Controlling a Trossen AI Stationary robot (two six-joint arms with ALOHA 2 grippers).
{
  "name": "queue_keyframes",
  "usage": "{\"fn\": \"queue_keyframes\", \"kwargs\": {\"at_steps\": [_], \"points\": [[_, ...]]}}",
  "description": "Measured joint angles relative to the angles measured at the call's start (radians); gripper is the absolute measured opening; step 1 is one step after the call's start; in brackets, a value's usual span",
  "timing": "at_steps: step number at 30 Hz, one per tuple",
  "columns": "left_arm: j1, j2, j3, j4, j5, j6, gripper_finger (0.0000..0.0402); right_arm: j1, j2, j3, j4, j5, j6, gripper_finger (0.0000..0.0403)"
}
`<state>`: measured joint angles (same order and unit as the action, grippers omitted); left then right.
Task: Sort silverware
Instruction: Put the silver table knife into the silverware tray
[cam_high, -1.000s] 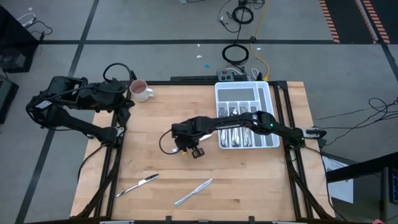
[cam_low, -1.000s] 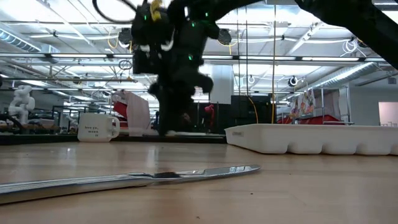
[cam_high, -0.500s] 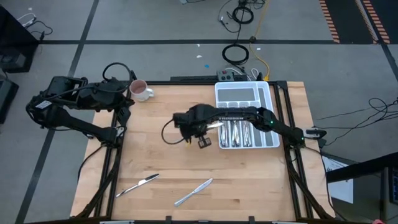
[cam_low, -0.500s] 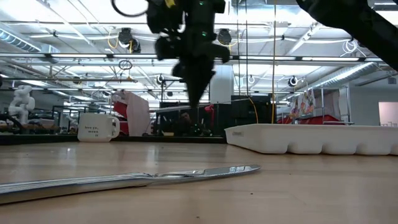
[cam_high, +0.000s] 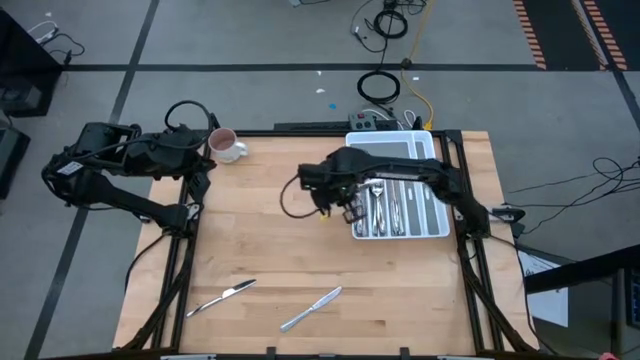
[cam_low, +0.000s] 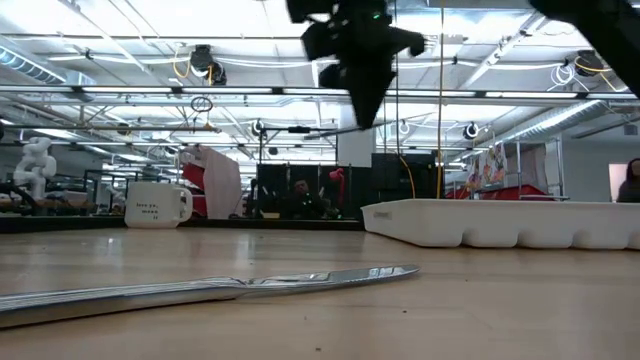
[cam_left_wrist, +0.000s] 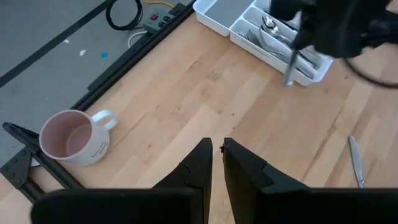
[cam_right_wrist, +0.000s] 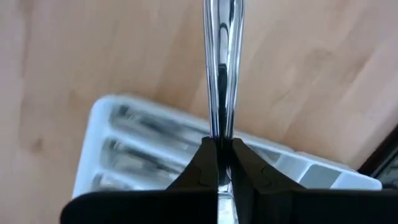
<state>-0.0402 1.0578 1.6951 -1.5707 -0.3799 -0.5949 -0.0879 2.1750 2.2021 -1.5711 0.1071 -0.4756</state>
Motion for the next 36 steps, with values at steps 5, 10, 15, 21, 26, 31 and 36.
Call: {"fn": "queue_keyframes", "kwargs": {"at_steps": [5, 10, 15, 21, 26, 31, 36], "points": [[0.0, 0.0, 0.0, 0.0, 0.0, 0.0, 0.0045, 0.001, -0.191, -0.257, 0.003, 0.0, -0.096, 0.0], [0.0, 0.0, 0.0, 0.0, -0.021, 0.008, 0.0045, 0.006, -0.444, -0.626, -0.003, 0.08, -0.354, 0.0], [0.0, 0.0, 0.0, 0.0, -0.077, 0.007, 0.0045, 0.011, -0.635, -0.877, 0.027, 0.103, -0.517, 0.0], [0.0, 0.0, 0.0, 0.0, -0.1, -0.001, 0.0045, 0.014, -0.686, -1.021, 0.09, 0.151, -0.675, 0.0], [0.0, 0.0, 0.0, 0.0, -0.1, -0.002, 0.0045, 0.008, -0.656, -1.065, 0.181, 0.196, -0.806, 0.0], [0.0, 0.0, 0.0, 0.021, -0.105, -0.002, 0.0045, -0.011, -0.65, -1.117, 0.277, 0.195, -0.905, 0.0], [0.0, 0.006, 0.0, 0.021, -0.127, -0.002, 0.0045, -0.023, -0.639, -1.138, 0.338, 0.174, -0.943, 0.0]]}}
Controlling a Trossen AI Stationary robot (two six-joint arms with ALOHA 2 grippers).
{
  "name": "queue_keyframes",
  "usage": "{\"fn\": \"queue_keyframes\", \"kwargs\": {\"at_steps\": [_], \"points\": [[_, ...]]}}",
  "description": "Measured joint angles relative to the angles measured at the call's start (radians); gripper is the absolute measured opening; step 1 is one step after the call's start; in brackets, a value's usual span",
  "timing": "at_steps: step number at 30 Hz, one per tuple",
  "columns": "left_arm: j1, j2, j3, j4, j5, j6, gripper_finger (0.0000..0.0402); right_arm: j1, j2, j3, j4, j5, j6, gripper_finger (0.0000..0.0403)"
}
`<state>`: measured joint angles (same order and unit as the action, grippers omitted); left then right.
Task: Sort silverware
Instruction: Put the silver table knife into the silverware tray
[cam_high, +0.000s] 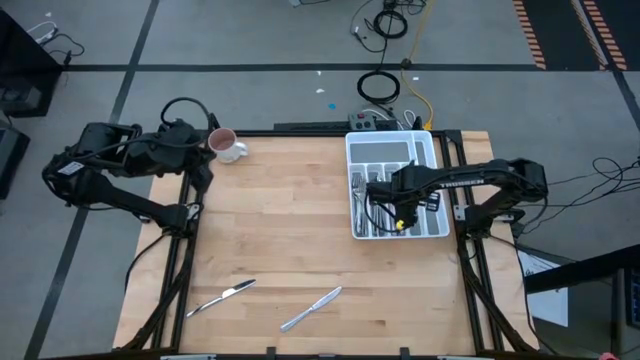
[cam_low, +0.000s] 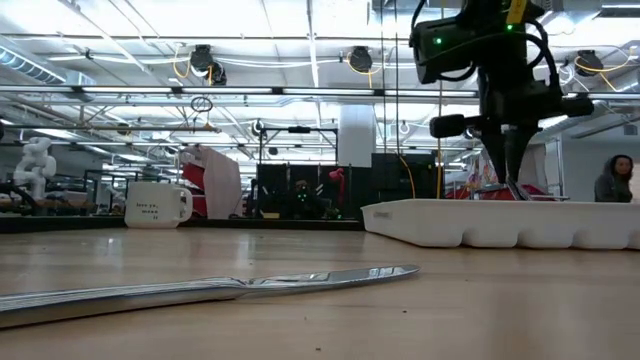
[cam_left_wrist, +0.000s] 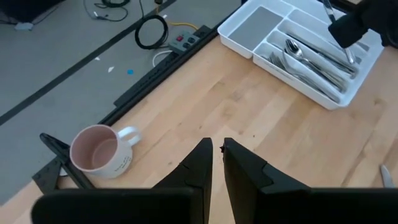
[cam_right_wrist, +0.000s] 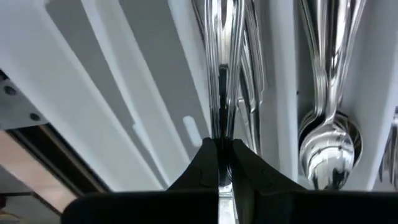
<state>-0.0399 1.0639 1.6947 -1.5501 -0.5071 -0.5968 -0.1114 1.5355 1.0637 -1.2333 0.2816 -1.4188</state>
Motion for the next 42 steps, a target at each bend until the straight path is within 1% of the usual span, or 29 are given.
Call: {"fn": "queue_keyframes", "kwargs": {"at_steps": [3, 7, 11, 21, 28, 31, 33, 35, 38, 40, 42], "points": [[0.0, 0.005, 0.0, 0.0, -0.014, 0.0, 0.0045, -0.002, 0.002, -0.021, 0.033, -0.01, -0.046, 0.0], [0.0, 0.013, 0.0, -0.003, -0.025, 0.001, 0.0045, -0.006, 0.002, -0.061, 0.079, -0.053, -0.092, 0.0], [0.0, 0.018, 0.0, -0.004, -0.026, 0.001, 0.0045, -0.007, 0.002, -0.103, 0.128, -0.052, -0.119, 0.0], [0.0, 0.023, 0.0, -0.004, -0.025, 0.002, 0.0045, -0.008, 0.002, -0.158, 0.266, -0.059, -0.111, 0.0003], [0.0, 0.023, 0.0, -0.005, -0.025, 0.001, 0.0045, -0.009, 0.002, -0.158, 0.299, -0.068, -0.044, 0.0034], [0.0, 0.023, 0.0, -0.005, -0.024, 0.001, 0.0045, -0.009, 0.002, -0.158, 0.318, -0.065, 0.035, 0.0058], [0.0, 0.026, 0.0, -0.005, -0.02, -0.006, 0.0045, -0.009, 0.002, -0.152, 0.316, -0.038, 0.096, 0.0077], [0.0, 0.03, 0.0, -0.005, 0.014, -0.022, 0.0045, -0.009, 0.002, -0.136, 0.311, -0.001, 0.166, 0.0096], [0.0, 0.048, 0.0, -0.006, 0.095, -0.054, 0.0045, -0.009, 0.002, -0.093, 0.283, 0.063, 0.272, 0.0122], [0.0, 0.071, 0.0, -0.011, 0.181, -0.104, 0.0045, -0.009, 0.001, -0.048, 0.249, 0.086, 0.344, 0.0136], [-0.007, 0.107, 0.0, -0.017, 0.273, -0.149, 0.0045, -0.01, -0.002, 0.009, 0.218, 0.086, 0.424, 0.0146]]}}
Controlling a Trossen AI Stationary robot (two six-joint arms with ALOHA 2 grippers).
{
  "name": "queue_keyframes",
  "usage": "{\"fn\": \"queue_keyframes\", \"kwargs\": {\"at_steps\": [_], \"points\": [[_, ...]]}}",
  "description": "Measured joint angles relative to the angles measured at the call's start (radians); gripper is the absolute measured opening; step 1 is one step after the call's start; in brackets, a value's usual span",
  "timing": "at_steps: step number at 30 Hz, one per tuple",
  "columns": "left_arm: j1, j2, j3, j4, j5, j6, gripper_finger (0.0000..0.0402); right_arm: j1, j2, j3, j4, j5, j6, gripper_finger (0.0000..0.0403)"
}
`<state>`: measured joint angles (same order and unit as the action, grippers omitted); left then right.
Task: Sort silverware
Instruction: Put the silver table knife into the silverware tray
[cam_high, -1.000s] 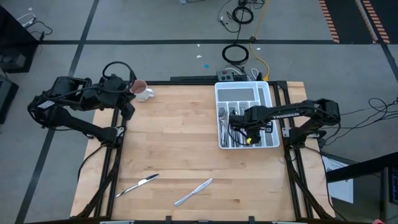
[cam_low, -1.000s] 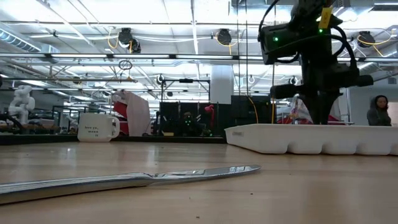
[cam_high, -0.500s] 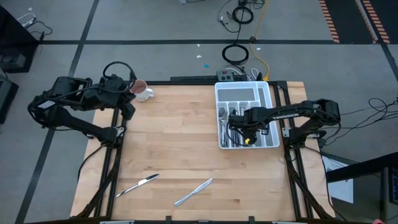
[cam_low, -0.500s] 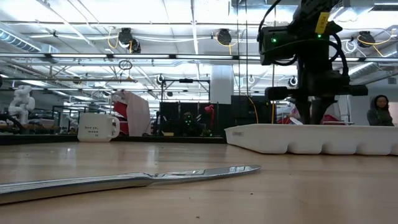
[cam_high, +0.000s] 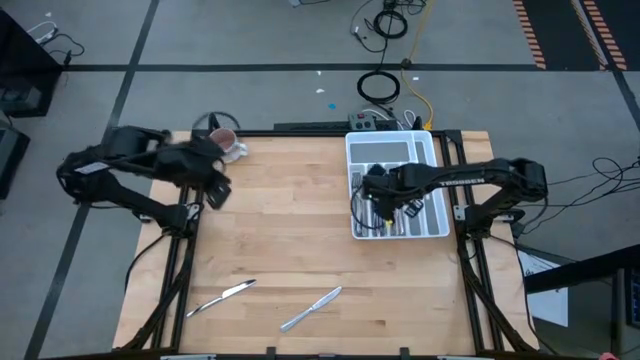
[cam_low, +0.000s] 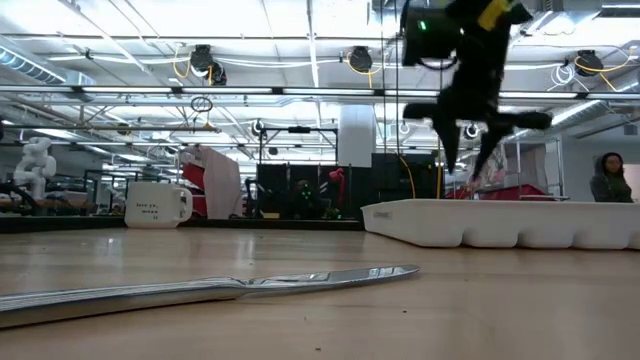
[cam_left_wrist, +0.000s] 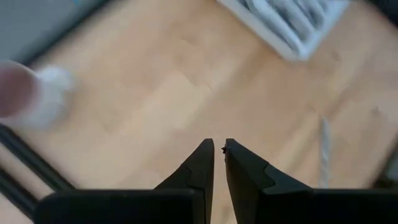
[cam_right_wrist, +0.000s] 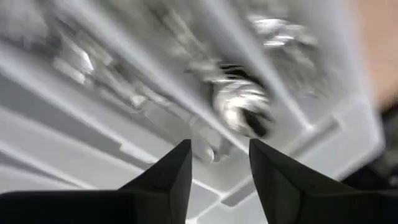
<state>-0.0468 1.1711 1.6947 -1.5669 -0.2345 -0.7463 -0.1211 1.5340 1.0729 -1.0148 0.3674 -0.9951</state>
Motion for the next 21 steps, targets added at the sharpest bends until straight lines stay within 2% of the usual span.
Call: {"fn": "queue_keyframes", "kwargs": {"at_steps": [2, 5, 9, 15, 19, 21], "points": [[-0.031, 0.049, 0.0, -0.005, 0.06, -0.027, 0.0045, 0.0, -0.001, 0.06, -0.02, 0.0, 0.076, 0.0154], [-0.1, 0.138, 0.0, -0.004, 0.096, -0.025, 0.0045, 0.0, -0.001, 0.151, -0.032, -0.001, 0.168, 0.0165], [-0.201, 0.266, 0.0, -0.004, 0.156, 0.029, 0.006, 0.0, -0.002, 0.263, -0.033, -0.003, 0.279, 0.0182], [-0.347, 0.433, 0.0, -0.004, 0.181, 0.042, 0.0136, 0.0, -0.003, 0.359, -0.037, -0.022, 0.347, 0.0205], [-0.442, 0.489, -0.032, -0.002, 0.184, -0.072, 0.0191, 0.0, -0.003, 0.363, -0.048, -0.034, 0.399, 0.0215], [-0.488, 0.487, -0.076, -0.002, 0.226, -0.149, 0.0208, 0.0, -0.003, 0.363, -0.066, -0.033, 0.416, 0.0216]]}}
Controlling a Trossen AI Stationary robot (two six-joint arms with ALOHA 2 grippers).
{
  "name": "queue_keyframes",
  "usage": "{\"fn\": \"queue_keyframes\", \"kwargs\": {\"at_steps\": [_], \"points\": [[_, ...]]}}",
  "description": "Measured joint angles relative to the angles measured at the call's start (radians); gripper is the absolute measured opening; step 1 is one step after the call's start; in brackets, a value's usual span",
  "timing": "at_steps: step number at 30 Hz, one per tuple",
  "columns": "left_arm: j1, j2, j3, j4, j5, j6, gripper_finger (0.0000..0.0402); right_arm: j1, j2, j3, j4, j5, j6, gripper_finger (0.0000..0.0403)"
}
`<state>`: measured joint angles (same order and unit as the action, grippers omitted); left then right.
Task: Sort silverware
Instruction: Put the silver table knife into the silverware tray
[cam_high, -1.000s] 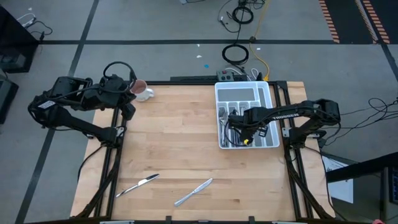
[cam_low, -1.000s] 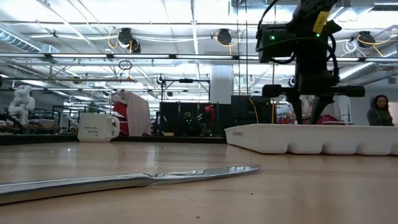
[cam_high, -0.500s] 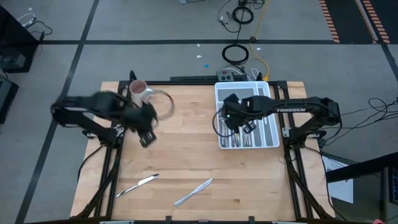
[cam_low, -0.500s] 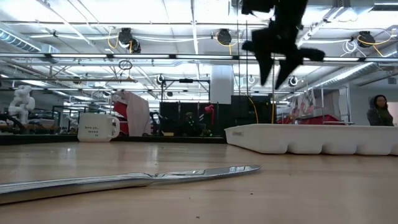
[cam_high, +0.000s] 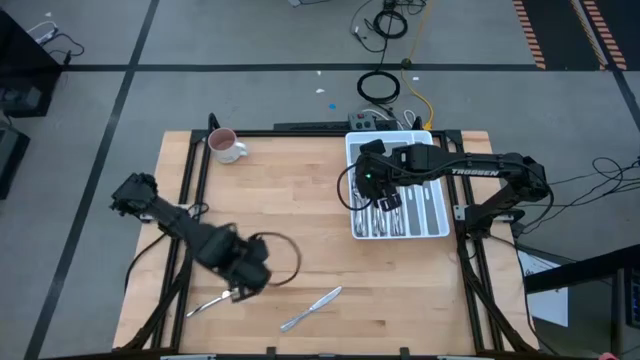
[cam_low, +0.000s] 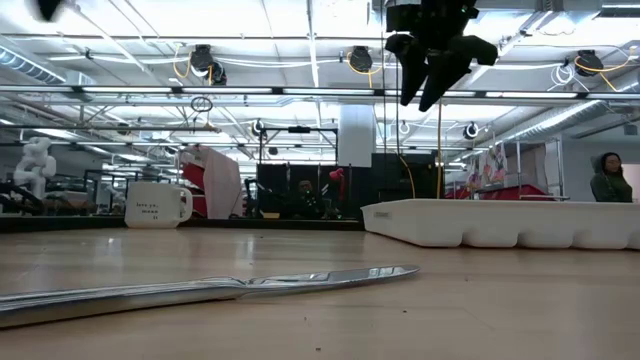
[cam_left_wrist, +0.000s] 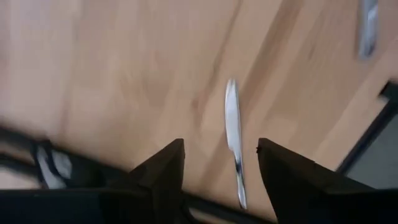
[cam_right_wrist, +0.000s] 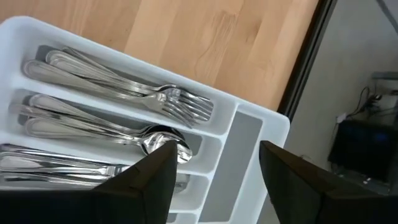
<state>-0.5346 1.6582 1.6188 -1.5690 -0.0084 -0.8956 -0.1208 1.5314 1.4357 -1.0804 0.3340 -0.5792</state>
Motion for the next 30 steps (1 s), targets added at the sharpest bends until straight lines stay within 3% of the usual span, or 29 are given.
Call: {"fn": "queue_keyframes", "kwargs": {"at_steps": [4, 11, 15, 20, 26, 30], "points": [[-0.095, -0.029, -0.121, 0.057, 0.036, -0.201, 0.0212, 0.0, 0.0, 0.0, -0.007, 0.0, 0.023, 0.0217], [-0.264, -0.152, -0.439, 0.428, 0.047, -0.689, 0.0202, 0.0, 0.0, 0.0, -0.008, -0.028, 0.055, 0.0216], [-0.324, -0.194, -0.585, 0.56, 0.074, -0.927, 0.0201, 0.0, 0.0, 0.0, -0.005, -0.04, 0.083, 0.0216], [-0.374, -0.191, -0.653, 0.655, 0.135, -0.905, 0.0201, 0.0, 0.0, 0.0, 0.005, -0.052, 0.108, 0.0216], [-0.412, -0.192, -0.719, 0.686, 0.137, -0.795, 0.0201, 0.0, 0.0, 0.0, 0.007, -0.052, 0.157, 0.0216], [-0.425, -0.192, -0.784, 0.799, 0.145, -0.74, 0.0201, 0.0, 0.0, 0.0, 0.006, -0.053, 0.188, 0.0216]]}}
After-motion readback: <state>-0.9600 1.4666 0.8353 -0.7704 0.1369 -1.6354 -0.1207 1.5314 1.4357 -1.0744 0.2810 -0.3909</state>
